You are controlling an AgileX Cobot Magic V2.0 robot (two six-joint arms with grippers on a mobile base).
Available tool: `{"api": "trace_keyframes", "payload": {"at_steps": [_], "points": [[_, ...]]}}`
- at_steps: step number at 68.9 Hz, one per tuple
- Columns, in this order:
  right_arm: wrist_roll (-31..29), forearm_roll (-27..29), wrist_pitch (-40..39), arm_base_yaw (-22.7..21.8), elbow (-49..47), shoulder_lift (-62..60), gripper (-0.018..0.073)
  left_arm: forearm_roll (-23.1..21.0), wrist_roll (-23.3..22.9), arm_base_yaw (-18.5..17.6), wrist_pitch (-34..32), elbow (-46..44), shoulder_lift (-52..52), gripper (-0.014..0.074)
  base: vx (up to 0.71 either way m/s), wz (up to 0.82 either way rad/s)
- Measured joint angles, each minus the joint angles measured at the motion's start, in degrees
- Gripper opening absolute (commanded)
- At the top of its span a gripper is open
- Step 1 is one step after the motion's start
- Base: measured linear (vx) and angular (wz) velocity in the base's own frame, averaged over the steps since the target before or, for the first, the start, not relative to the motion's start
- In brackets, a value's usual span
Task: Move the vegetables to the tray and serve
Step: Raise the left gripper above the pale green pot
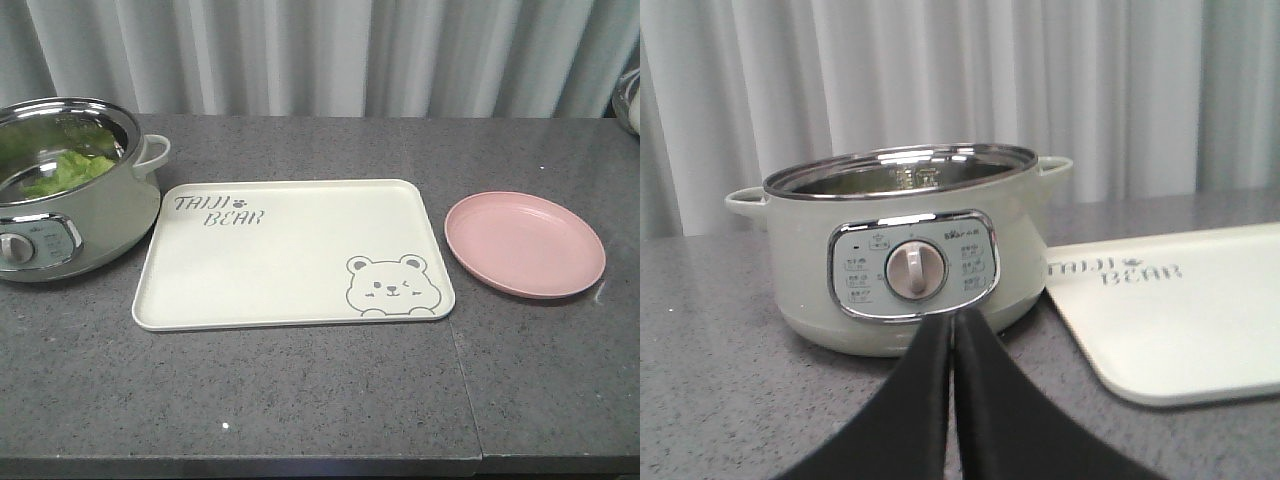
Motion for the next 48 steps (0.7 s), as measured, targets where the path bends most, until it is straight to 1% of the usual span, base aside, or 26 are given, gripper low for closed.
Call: {"api": "trace_keyframes", "payload": {"at_steps": [12,19,24,30,35,40,45,48], "points": [[0.45,3.98,-1.32,0.00,0.00,0.00,-0.0004,-5.34,-9.54,0.00,-6.30,0.00,0.00,-0.0006,0.00,0.00],[0.57,7.26,-1.32,0.00,0.00,0.00,-0.0004,-7.55,-15.30,0.00,-8.74,0.00,0.00,-0.0006,0.00,0.00],[0.63,8.02,-0.26,0.00,-0.71,0.00,-0.0004,-8.10,-20.53,0.00,-10.49,0.00,0.00,-0.0006,0.00,0.00],[0.63,8.02,2.94,0.00,-5.88,0.27,0.0000,-8.10,-25.20,0.00,-11.48,0.00,0.00,-0.0004,0.00,0.00],[0.44,8.02,6.43,0.00,-12.64,2.47,0.0013,-7.79,-26.51,0.00,-10.49,-1.19,0.00,0.0004,0.00,0.00],[-1.17,8.02,10.53,0.00,-19.17,5.95,0.0055,-6.09,-26.79,0.00,-8.74,-4.78,0.00,0.0022,0.00,0.00],[-3.06,8.02,13.43,0.00,-24.09,9.46,0.0129,-4.32,-26.97,0.00,-5.87,-8.96,0.00,0.0058,0.00,0.00],[-3.86,8.02,14.48,0.00,-26.31,11.36,0.0199,-3.66,-26.97,0.00,-3.67,-11.74,0.00,0.0087,0.00,0.00]]}}
